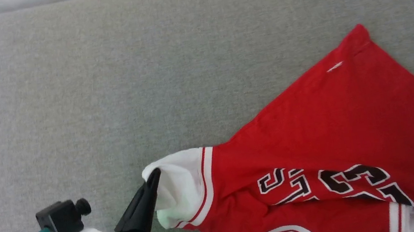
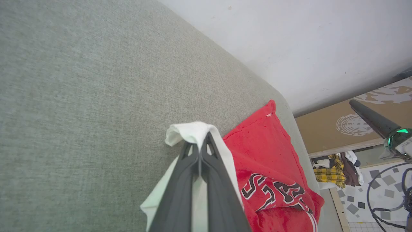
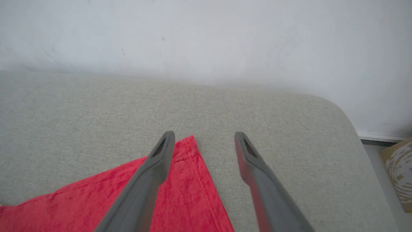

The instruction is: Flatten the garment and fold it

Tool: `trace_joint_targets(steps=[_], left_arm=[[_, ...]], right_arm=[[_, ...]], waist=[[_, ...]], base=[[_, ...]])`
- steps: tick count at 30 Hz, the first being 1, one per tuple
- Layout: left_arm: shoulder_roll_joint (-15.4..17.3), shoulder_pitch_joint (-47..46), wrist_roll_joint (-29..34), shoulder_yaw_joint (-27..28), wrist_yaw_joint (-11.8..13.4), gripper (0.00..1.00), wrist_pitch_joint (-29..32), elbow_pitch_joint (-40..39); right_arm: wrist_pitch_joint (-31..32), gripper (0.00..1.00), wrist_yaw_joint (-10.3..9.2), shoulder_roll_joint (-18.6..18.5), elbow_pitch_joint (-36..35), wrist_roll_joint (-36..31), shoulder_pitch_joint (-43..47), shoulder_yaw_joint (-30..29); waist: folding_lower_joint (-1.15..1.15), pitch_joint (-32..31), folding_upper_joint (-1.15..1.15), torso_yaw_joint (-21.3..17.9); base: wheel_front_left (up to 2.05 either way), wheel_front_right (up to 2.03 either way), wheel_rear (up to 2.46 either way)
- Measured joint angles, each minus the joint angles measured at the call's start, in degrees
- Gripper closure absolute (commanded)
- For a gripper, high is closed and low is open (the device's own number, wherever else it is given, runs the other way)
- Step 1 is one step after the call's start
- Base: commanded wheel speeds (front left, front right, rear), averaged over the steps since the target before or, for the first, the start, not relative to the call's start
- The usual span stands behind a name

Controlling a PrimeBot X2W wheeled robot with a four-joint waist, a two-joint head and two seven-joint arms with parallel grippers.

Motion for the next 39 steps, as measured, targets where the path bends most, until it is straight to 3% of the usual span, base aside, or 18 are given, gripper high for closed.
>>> trace_joint_targets(steps=[9, 21, 22, 23, 24, 27, 31, 35, 39], left_arm=[[-0.7, -3.3, 0.1, -1.9, -1.4, 1.00, -0.5, 2.3], [-0.7, -4.8, 0.1, -2.9, -2.1, 1.00, -1.1, 4.2], [-0.7, -4.8, 0.1, -2.8, -2.3, 1.00, -1.1, 4.2], [-0.6, -4.8, 0.1, -2.8, -2.3, 1.00, -1.1, 4.2], [-0.6, -4.8, 0.1, -2.8, -2.3, 1.00, -1.1, 4.2], [-0.4, -4.8, 0.0, -2.7, -2.3, 1.00, -1.1, 4.1], [0.3, -6.1, 0.1, -2.0, -2.3, 1.00, -1.5, 3.8], [0.6, -10.5, 1.8, -0.3, -1.3, 1.00, -2.6, 4.3], [1.5, -17.1, 5.3, 1.0, 1.7, 1.00, -2.5, 7.9]], right_arm=[[3.1, 0.00, 0.00, -4.7, 16.5, -3.7, -10.3, 7.5], [5.6, 0.00, 0.01, -7.7, 23.8, -3.9, -10.9, 7.0], [6.7, 0.46, 0.01, -7.4, 23.9, -3.8, -10.9, 6.6], [7.8, 0.84, 0.01, -7.1, 23.8, -3.6, -11.2, 6.3], [9.2, 1.00, 0.01, -6.8, 23.7, -3.1, -11.4, 6.2], [11.5, 1.00, 0.00, -6.0, 22.7, -1.9, -11.4, 6.1], [9.8, 1.00, 0.00, -5.4, 22.0, -2.0, -11.2, 6.6], [3.3, 1.00, 0.00, -3.1, 21.5, -2.5, -11.6, 6.4], [-4.3, 1.00, 0.00, 0.2, 22.0, -2.9, -13.5, 6.7]], waist=[[0.00, 4.7, 0.00, 4.9], [-0.01, 8.5, 0.00, 9.2], [-0.01, 8.6, 0.00, 9.2], [-0.01, 8.7, 0.00, 9.2], [-0.01, 8.6, 0.00, 9.1], [-0.01, 8.3, 0.00, 8.6], [-0.01, 6.9, 0.00, 7.8], [-0.01, 4.7, 0.00, 6.9], [-0.01, 1.8, 0.00, 5.8]], base=[[0.00, 0.00, 0.00], [0.00, 0.00, 0.00], [0.00, 0.00, 0.00], [0.00, 0.00, 0.00], [0.00, 0.00, 0.00], [0.00, 0.00, 0.00], [0.00, 0.00, 0.00], [0.00, 0.00, 0.00], [0.00, 0.00, 0.00]])
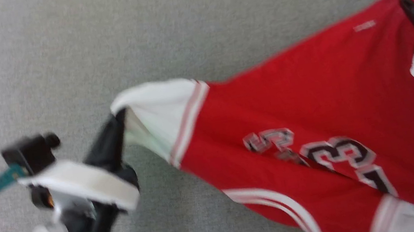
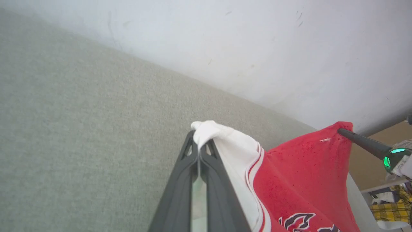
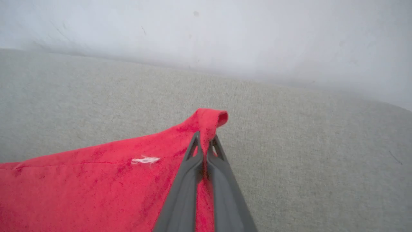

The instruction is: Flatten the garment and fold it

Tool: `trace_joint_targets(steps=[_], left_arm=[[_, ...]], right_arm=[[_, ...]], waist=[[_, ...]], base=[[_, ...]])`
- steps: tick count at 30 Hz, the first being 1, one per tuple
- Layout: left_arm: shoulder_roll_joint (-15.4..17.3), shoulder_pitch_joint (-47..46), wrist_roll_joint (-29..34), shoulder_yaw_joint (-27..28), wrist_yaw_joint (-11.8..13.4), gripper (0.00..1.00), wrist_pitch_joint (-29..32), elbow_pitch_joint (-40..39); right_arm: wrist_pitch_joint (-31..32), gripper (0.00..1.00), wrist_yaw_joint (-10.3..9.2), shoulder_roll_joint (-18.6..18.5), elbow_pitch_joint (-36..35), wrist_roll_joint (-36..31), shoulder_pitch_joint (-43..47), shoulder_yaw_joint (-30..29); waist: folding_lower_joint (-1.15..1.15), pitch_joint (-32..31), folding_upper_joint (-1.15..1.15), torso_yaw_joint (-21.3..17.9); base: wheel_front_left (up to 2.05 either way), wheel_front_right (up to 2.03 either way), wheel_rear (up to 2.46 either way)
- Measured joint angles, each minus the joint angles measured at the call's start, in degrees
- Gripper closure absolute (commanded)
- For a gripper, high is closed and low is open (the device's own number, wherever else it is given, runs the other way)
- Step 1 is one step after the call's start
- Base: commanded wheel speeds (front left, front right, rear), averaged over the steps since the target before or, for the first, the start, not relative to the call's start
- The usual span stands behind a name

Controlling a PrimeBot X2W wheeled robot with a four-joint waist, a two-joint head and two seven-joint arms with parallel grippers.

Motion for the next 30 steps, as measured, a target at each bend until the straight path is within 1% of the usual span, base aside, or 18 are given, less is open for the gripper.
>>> trace_joint_targets(steps=[4, 5, 8, 12, 17, 22, 24, 26, 30], left_arm=[[1.0, -8.7, 4.4, 0.4, 2.8, 1.00, 0.2, 2.9], [1.5, -11.0, 5.8, 0.3, 3.1, 1.00, 0.3, 3.3], [1.9, -18.0, 7.2, 0.4, 3.9, 1.00, 0.7, 4.7], [3.4, -27.9, 9.6, 1.6, 4.6, 1.00, -0.2, 7.1], [5.2, -40.6, 12.2, 2.1, 5.0, 1.00, -0.5, 12.0], [7.8, -50.5, 14.3, 0.9, 5.0, 1.00, 3.2, 18.2], [8.8, -53.8, 15.3, -0.1, 4.9, 1.00, 5.0, 20.5], [9.1, -57.1, 15.8, 0.0, 5.0, 1.00, 6.3, 22.9], [10.1, -63.2, 17.1, 0.1, 6.4, 1.00, 7.1, 25.8]], right_arm=[[-6.9, 1.00, 0.00, 3.3, 1.4, -0.5, -2.6, -0.3], [-8.7, 1.00, 0.00, 3.9, 1.7, -0.6, -3.5, -0.4], [-13.1, 1.00, 0.00, 5.7, 2.4, -0.9, -6.4, -0.2], [-16.4, 1.00, 0.00, 6.5, 3.3, -1.1, -11.6, 0.7], [-16.5, 1.00, 0.00, 6.3, 4.6, -1.1, -19.0, 3.0], [-15.2, 1.00, 0.00, 6.5, 6.9, -1.3, -26.6, 5.1], [-14.0, 1.00, 0.00, 6.7, 8.3, -1.5, -29.0, 5.2], [-12.8, 1.00, 0.00, 7.1, 10.0, -1.7, -31.2, 5.2], [-11.8, 1.00, 0.00, 7.5, 13.0, -3.6, -35.7, 5.2]], waist=[[0.00, -3.4, 0.00, -1.2], [0.00, -4.4, 0.00, -1.6], [0.00, -7.0, 0.00, -2.7], [-0.01, -9.9, 0.00, -4.6], [-0.01, -11.8, 0.00, -7.8], [-0.01, -12.0, 0.00, -10.6], [-0.01, -11.4, 0.00, -11.4], [0.00, -10.4, 0.00, -12.0], [0.00, -7.4, 0.00, -12.9]], base=[[0.00, 0.00, 0.00], [0.00, 0.00, 0.00], [0.00, 0.00, 0.00], [0.00, 0.00, 0.00], [0.00, 0.00, 0.00], [0.00, 0.00, 0.00], [0.00, 0.00, 0.00], [0.00, 0.00, 0.00], [0.00, 0.00, 0.00]])
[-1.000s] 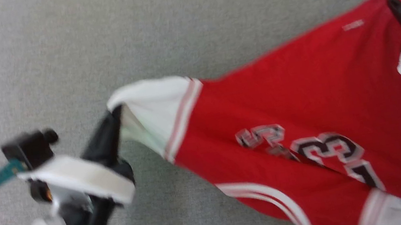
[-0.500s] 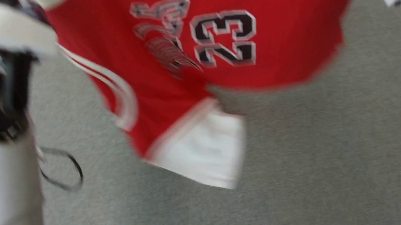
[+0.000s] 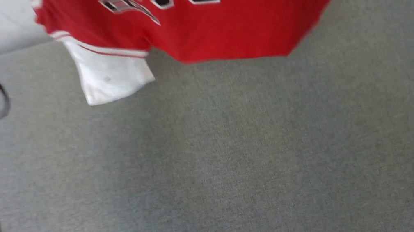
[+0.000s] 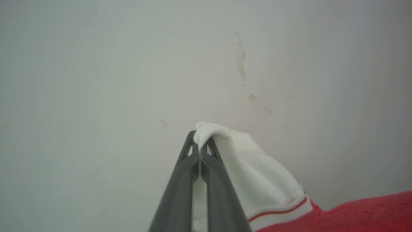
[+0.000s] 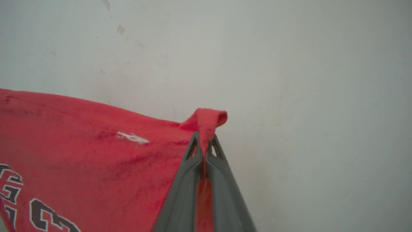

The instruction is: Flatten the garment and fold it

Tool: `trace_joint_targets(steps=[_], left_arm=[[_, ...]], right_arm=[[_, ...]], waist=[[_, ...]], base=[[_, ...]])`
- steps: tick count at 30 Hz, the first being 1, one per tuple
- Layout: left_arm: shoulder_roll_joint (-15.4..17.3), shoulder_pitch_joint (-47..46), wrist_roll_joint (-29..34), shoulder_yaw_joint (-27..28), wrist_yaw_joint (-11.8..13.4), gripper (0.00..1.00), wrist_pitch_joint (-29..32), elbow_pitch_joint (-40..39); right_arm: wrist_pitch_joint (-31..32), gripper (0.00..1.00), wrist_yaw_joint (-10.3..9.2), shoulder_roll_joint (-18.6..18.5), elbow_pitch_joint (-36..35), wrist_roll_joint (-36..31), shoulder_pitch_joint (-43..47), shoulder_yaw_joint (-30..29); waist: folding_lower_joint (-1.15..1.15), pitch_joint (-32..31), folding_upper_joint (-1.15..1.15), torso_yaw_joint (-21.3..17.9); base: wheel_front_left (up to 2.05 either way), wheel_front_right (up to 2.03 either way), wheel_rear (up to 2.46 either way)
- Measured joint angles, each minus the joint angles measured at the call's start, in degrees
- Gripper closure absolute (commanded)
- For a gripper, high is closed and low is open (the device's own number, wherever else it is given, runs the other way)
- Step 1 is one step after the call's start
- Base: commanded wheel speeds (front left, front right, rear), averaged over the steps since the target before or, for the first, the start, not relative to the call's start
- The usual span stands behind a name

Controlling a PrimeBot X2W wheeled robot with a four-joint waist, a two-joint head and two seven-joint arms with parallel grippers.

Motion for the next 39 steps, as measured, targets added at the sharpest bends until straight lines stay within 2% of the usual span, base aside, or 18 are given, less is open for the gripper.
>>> trace_joint_targets(steps=[3, 7, 13, 20, 23, 28, 32, 39], left_arm=[[0.9, -4.8, 1.4, -0.4, 0.0, 1.00, -0.4, 1.1], [1.5, -11.2, 3.1, -0.6, -0.1, 1.00, -4.1, 1.8], [1.7, -19.4, 3.8, -0.3, -1.5, 1.00, -10.9, 4.7], [1.9, -23.9, 3.8, 0.2, -2.6, 1.00, -17.0, 7.3], [1.8, -23.9, 3.3, -0.1, -4.5, 1.00, -18.7, 8.3], [1.0, -18.9, 0.9, -0.3, -7.4, 1.00, -22.0, 8.3], [0.3, -11.4, -1.4, -0.2, -8.5, 1.00, -23.9, 5.6], [0.0, 8.1, -3.5, 0.3, -7.9, 1.00, -25.7, -7.4]], right_arm=[[0.3, 1.00, 0.00, -0.2, 1.7, -1.7, -4.3, 0.2], [-1.5, 1.00, 0.01, -0.4, 4.5, -4.3, -10.5, -0.9], [-7.5, 1.00, 0.01, 0.3, 8.3, -7.9, -18.5, -2.3], [-13.3, 1.00, 0.01, 0.0, 12.9, -10.1, -22.6, -1.6], [-14.3, 1.00, 0.01, -0.7, 14.7, -10.0, -22.6, -1.2], [-16.5, 1.00, 0.01, -2.3, 16.4, -8.8, -21.2, 0.5], [-18.2, 1.00, 0.01, -3.4, 16.1, -5.7, -16.8, 3.4], [-19.0, 1.00, 0.01, -6.3, 5.3, 2.0, -1.4, 5.4]], waist=[[0.00, 3.1, 0.00, -0.4], [0.01, 8.0, 0.00, -0.7], [0.02, 15.4, 0.00, -0.9], [0.02, 22.4, 0.00, -1.2], [0.01, 24.9, 0.00, -1.3], [0.01, 28.3, 0.00, -1.0], [0.01, 29.0, 0.00, -0.1], [-0.01, 25.4, 0.00, 1.0]], base=[[0.00, 0.00, 0.00], [0.00, 0.00, 0.00], [0.00, 0.00, 0.00], [0.00, 0.00, 0.00], [0.00, 0.00, 0.00], [0.00, 0.00, 0.00], [0.00, 0.00, 0.00], [0.00, 0.00, 0.00]])
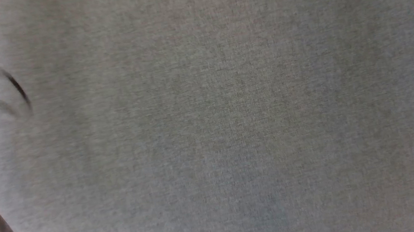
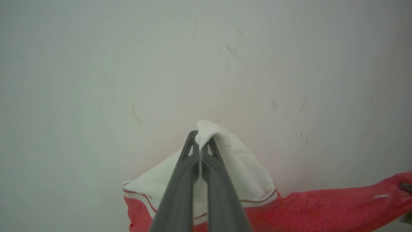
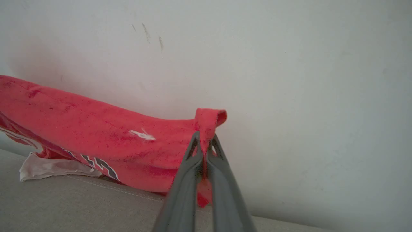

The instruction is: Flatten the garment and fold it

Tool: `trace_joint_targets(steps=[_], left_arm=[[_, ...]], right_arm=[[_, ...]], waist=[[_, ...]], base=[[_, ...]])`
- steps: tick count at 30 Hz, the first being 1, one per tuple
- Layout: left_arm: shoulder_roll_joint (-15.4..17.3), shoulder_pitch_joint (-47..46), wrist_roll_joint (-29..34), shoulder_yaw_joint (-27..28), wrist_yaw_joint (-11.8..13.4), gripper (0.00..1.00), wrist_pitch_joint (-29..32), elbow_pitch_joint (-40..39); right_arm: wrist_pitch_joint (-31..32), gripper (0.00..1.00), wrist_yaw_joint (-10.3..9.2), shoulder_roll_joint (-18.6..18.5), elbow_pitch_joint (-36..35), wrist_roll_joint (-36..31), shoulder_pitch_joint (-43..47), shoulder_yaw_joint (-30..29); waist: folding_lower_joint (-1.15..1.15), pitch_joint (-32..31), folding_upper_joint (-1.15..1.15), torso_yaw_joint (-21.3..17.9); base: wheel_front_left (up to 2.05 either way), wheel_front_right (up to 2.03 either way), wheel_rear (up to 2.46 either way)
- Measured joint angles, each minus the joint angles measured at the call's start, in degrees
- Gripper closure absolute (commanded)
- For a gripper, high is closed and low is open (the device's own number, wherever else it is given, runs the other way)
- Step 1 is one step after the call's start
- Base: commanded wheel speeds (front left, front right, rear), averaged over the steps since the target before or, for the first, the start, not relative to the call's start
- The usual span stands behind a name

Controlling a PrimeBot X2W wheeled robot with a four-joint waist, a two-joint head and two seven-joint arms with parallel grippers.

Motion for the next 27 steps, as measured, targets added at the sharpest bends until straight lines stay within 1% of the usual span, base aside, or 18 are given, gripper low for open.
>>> trace_joint_targets(steps=[4, 8, 13, 16, 19, 23, 27], left_arm=[[-0.3, 14.0, -0.7, 0.2, 1.9, 1.00, 0.2, -7.9], [-0.6, 27.6, -1.5, 0.7, 3.8, 1.00, -0.2, -14.3], [-1.8, 42.7, -3.8, 1.5, 5.6, 1.00, -0.2, -18.0], [-2.5, 50.9, -5.1, 1.6, 6.4, 1.00, -0.2, -18.0], [-2.0, 58.1, -5.3, 0.7, 6.4, 1.00, 1.3, -16.5], [-2.0, 65.4, -7.5, -1.5, 6.3, 1.00, 5.1, -14.3], [-1.6, 69.8, -9.2, -3.6, 5.8, 1.00, 9.5, -12.9]], right_arm=[[1.3, 1.00, 0.00, -1.0, -7.3, 3.3, 12.2, -1.9], [2.4, 1.00, 0.00, -0.9, -14.9, 4.9, 24.4, -5.1], [2.7, 1.00, 0.00, 1.6, -20.9, 5.3, 36.6, -8.0], [2.3, 1.00, 0.00, 3.5, -21.6, 5.6, 42.9, -9.0], [1.9, 1.00, 0.00, 4.7, -21.4, 6.3, 48.8, -9.3], [1.7, 1.00, 0.00, 4.3, -20.2, 6.1, 55.7, -9.1], [3.0, 1.00, 0.00, 3.8, -18.7, 7.5, 61.5, -8.5]], waist=[[-0.01, -3.3, 0.00, 0.7], [-0.01, -6.5, 0.00, 1.3], [-0.01, -10.3, 0.00, 1.7], [-0.01, -12.4, 0.00, 1.7], [-0.01, -14.6, 0.00, 1.8], [-0.01, -17.5, 0.00, 1.9], [-0.01, -20.4, 0.00, 2.1]], base=[[0.00, 0.00, 0.00], [0.00, 0.00, 0.00], [0.00, 0.00, 0.00], [0.00, 0.00, 0.00], [0.00, 0.00, 0.00], [0.00, 0.00, 0.00], [0.00, 0.00, 0.00]])
